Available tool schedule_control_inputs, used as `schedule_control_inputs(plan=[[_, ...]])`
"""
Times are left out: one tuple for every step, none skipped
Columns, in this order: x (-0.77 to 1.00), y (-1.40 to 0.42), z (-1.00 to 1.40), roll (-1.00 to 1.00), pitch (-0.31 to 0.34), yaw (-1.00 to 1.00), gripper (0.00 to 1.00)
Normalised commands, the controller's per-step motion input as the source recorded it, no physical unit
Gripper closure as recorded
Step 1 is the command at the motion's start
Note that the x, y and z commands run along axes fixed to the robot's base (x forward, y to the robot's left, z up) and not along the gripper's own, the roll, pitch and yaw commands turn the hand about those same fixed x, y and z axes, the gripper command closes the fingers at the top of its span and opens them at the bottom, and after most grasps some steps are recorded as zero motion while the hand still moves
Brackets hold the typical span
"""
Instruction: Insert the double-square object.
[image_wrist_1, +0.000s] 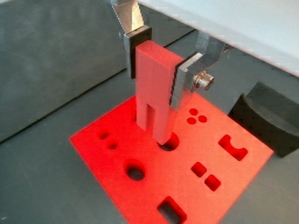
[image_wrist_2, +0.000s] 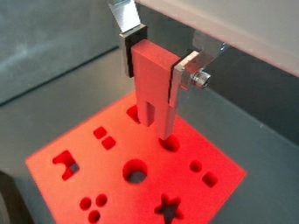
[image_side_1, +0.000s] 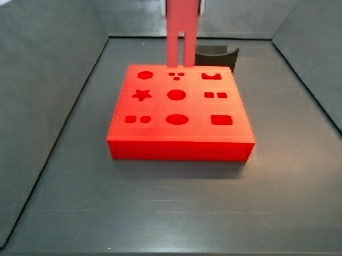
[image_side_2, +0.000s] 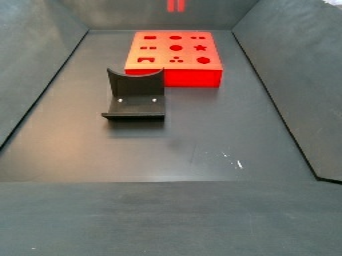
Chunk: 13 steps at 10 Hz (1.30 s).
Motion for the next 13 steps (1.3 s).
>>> schedule_control_inputs(plan=[[0.00,0.11,-0.52,0.36,-0.020,0.22,1.00],[0.00,0.08,-0.38,0.35,0.103,0.00,1.00],[0.02,0.04,-0.33,0.27,0.124,-0.03,1.00],[0.13,0.00,-0.27,0.20,0.081,-0.01,1.00],[0.31,0.01,-0.21,0.12,0.039,0.00,1.00],[0.43,0.00,-0.21,0.10,0.016,0.00,1.00],[0.49,0.02,-0.25,0.08,0.000,0.00,1.00],[0.57,0.00,-0.34,0.04,0.000,0.05,1.00],[0.47,0.01,-0.47,0.00,-0.044,0.25,1.00],[0.55,0.11,-0.41,-0.03,0.000,0.31,1.00],[0.76,0.00,-0.13,0.00,0.066,0.13,1.00],[0.54,0.02,0.15,-0.06,0.163,0.00,1.00],[0.11,-0.02,0.59,-0.11,0.180,-0.04,1.00]])
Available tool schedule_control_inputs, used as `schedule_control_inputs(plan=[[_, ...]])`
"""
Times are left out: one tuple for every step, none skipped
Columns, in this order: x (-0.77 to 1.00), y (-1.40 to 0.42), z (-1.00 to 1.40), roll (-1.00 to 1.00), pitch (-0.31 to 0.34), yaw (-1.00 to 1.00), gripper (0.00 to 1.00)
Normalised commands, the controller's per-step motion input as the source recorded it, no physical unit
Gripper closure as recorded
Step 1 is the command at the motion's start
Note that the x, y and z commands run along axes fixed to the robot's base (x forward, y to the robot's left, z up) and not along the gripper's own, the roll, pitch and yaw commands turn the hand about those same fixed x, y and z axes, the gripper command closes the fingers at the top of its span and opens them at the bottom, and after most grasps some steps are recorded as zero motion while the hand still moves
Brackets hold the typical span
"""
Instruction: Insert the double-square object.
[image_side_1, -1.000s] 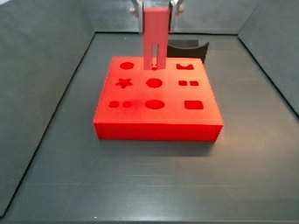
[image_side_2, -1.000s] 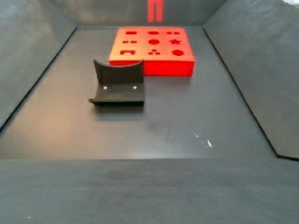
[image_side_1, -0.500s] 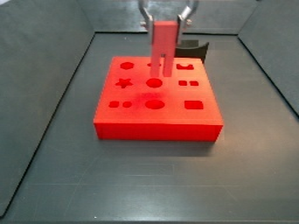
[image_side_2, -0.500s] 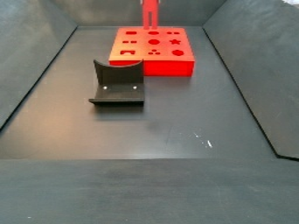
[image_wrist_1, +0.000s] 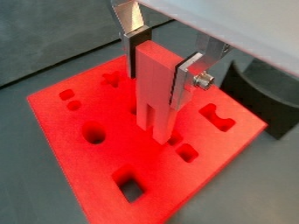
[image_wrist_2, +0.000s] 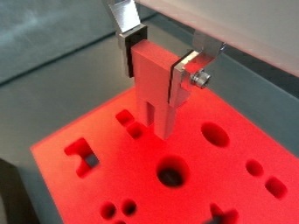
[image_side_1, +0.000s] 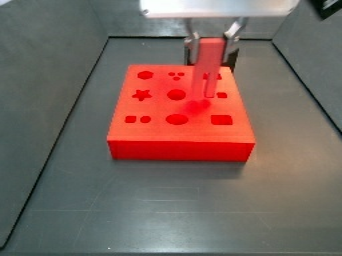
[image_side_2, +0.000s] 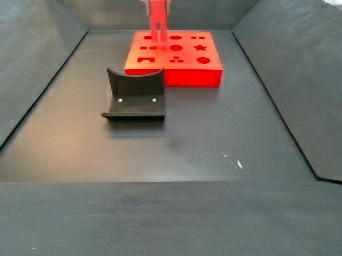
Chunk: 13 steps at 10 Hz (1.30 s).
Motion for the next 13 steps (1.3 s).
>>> schedule_control_inputs(plan=[[0.21,-0.02,0.39,-0.11,0.057,-0.20,1.00],[0.28,0.00,0.08,0.00,0.036,-0.38,1.00],[0.22,0.08,0.00,0.00,0.000,-0.49,1.00],[0.17,0.09,0.00,-0.01,0.000,-0.51,1.00],[0.03,0.06,-0.07,-0.04,-0.061,-0.39,1.00],[0.00,0.04,-0.08,-0.07,-0.041,-0.13,1.00],[0.03,0.01,-0.05,-0.06,-0.040,0.19,1.00],[0.27,0.06,-0.19,-0.02,-0.077,0.43,1.00],[0.33,0.09,-0.18,0.00,-0.076,0.52,1.00],[0.38,0.10,-0.14,0.00,-0.039,0.55,1.00],[0.32,0.01,-0.10,0.00,0.000,0.31,1.00],[0.13,0.01,-0.07,0.03,0.019,0.00,1.00],[0.00,0.01,-0.08,0.09,0.043,-0.04,1.00]])
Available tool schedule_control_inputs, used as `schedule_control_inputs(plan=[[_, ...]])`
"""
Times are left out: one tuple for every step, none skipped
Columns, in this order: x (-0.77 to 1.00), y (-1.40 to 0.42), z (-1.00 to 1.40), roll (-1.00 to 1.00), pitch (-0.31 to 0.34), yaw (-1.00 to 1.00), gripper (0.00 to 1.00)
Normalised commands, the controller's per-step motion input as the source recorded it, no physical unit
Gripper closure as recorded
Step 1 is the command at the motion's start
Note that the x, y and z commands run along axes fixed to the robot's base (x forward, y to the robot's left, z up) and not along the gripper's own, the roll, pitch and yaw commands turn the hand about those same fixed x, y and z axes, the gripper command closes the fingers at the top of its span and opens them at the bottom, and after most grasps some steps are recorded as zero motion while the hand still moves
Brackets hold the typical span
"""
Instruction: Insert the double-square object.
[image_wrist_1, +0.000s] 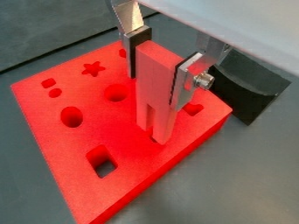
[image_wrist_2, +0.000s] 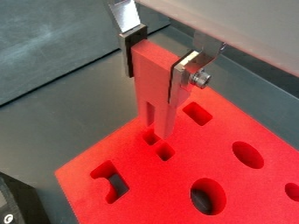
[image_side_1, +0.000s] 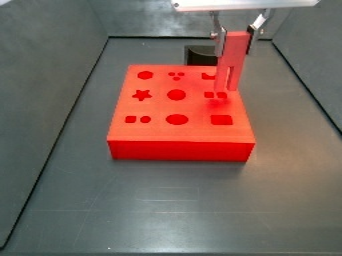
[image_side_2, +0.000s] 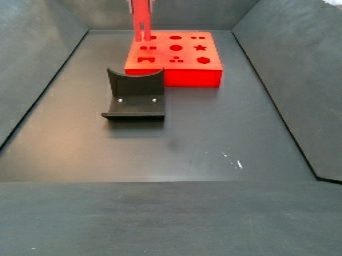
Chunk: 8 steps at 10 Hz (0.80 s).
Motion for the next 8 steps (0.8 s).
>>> schedule_control_inputs(plan=[[0.00,0.00,-0.08,0.13,0.061,-0.10,1.00],[-0.06,0.00,-0.03,0.12,0.110,-0.20,1.00],[0.00,0.00,0.00,0.07,0.119,-0.24,1.00],[0.02,0.00,-0.03,0.06,0.091,-0.22,1.00],[0.07,0.00,-0.05,0.08,0.113,-0.28,1.00],[0.00,0.01,-0.06,0.09,0.114,-0.25,1.00],[0.00,0.09,-0.09,0.11,0.099,-0.12,1.00],[0.01,0.10,-0.13,0.11,0.090,-0.09,1.00]])
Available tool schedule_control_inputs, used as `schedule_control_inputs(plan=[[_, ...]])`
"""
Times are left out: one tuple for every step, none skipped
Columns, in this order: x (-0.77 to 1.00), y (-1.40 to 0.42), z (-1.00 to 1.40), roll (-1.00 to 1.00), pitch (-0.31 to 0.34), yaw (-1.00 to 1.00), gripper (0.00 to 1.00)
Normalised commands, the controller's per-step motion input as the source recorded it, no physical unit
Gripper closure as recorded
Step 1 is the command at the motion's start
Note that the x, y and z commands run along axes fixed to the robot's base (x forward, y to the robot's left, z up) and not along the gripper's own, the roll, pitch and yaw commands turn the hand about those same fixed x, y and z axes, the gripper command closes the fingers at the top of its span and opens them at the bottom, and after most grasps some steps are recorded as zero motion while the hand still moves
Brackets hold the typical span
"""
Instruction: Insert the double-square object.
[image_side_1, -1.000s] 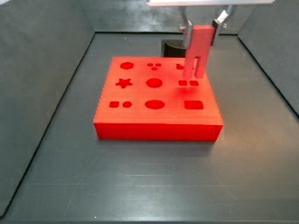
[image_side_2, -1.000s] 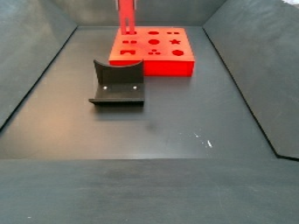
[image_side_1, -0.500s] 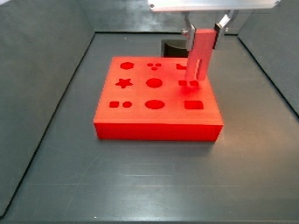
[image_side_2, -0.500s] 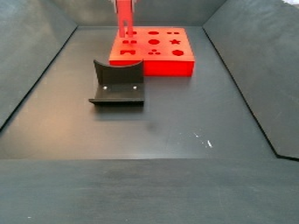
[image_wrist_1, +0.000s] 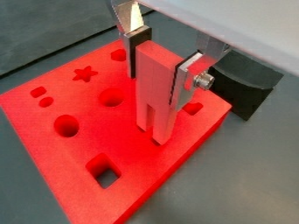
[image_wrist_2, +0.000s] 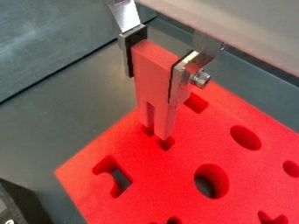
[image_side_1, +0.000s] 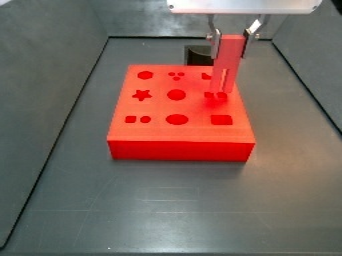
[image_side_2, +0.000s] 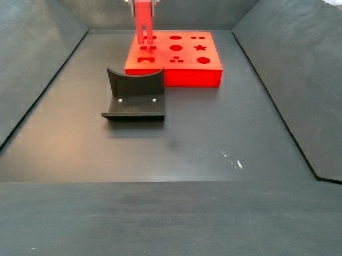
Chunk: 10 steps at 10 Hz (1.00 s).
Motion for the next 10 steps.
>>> schedule_control_inputs(plan=[[0.00,0.09,-0.15,0.11,0.067,-0.07,1.00],[0.01,0.00,-0.13,0.07,0.014,0.00,1.00],[0.11,-0.07,-0.09,0.07,0.020,0.00,1.00],[0.11,-0.07,-0.07,0.08,0.050,0.00,1.00],[0.03,-0.06,-0.03,0.06,0.049,0.00,1.00],[0.03,-0.06,-0.02,0.03,0.024,0.00,1.00],[0.09,0.00,-0.07,0.02,0.009,0.00,1.00],[0.01,0.00,-0.07,0.02,0.011,0.00,1.00],[0.03,0.00,-0.07,0.01,0.001,0.00,1.00],[0.16,0.00,-0.10,0.02,0.000,0.00,1.00]])
